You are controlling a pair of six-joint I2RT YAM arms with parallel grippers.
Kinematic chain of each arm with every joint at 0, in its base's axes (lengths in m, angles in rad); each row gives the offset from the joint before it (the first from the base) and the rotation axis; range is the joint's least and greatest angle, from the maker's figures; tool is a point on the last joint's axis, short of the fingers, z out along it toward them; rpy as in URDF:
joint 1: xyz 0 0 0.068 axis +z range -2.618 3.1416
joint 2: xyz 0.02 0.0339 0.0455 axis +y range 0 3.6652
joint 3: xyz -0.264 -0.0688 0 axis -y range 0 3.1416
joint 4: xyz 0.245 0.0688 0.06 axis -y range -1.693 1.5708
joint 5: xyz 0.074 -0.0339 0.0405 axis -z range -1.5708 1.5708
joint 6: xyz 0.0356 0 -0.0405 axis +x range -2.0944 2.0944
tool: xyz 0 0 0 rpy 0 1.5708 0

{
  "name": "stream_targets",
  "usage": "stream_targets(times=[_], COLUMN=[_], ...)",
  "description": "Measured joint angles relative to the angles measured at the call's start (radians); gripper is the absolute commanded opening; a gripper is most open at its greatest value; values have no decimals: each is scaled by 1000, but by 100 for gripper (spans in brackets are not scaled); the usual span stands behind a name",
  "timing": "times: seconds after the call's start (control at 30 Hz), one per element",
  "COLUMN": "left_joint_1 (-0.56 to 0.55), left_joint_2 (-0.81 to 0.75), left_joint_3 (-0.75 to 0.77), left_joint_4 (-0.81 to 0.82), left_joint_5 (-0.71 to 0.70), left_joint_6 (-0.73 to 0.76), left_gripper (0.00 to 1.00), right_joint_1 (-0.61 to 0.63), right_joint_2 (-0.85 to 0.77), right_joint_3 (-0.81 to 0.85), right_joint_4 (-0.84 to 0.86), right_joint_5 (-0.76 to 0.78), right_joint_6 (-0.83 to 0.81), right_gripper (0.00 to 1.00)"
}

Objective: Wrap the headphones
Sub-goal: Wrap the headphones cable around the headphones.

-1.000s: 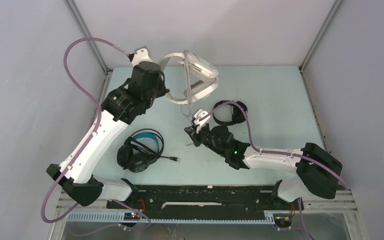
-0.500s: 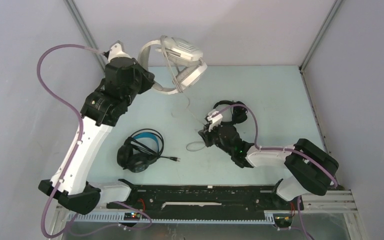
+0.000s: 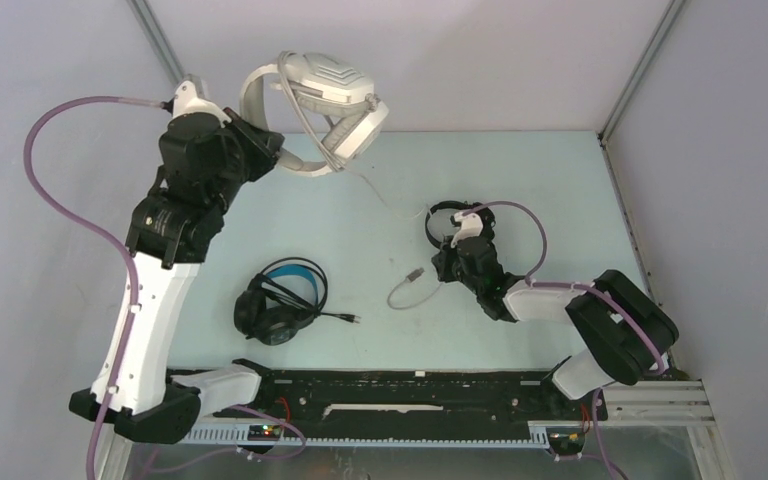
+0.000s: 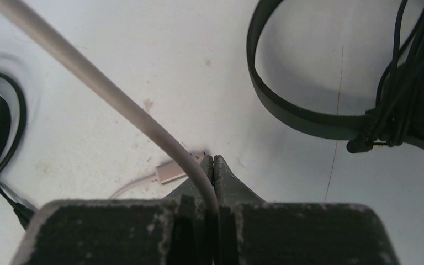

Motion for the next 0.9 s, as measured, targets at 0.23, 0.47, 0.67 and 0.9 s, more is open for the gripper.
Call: stream_targets(times=[0.23, 0.47, 0.67, 0.9], left_joint_1=[24, 27, 28, 29], left_joint_2=[-32, -32, -43, -46], left_joint_3=[17, 27, -42, -141], left_joint_4=[18, 46, 122, 113], left_joint_5=[124, 325, 519, 719], left_joint_6=[-13, 5, 56, 251], left_gripper=[0, 0, 0, 0], right_joint_1=[-46, -154, -222, -332], right_joint_2=[27, 23, 8, 8], right_joint_3=[-4, -4, 6, 51], right_joint_4=[-37, -31, -19, -59], right_joint_5=[-10, -45, -87, -129], right_joint_6=[37, 40, 36, 25], right_gripper=[0, 0, 0, 0])
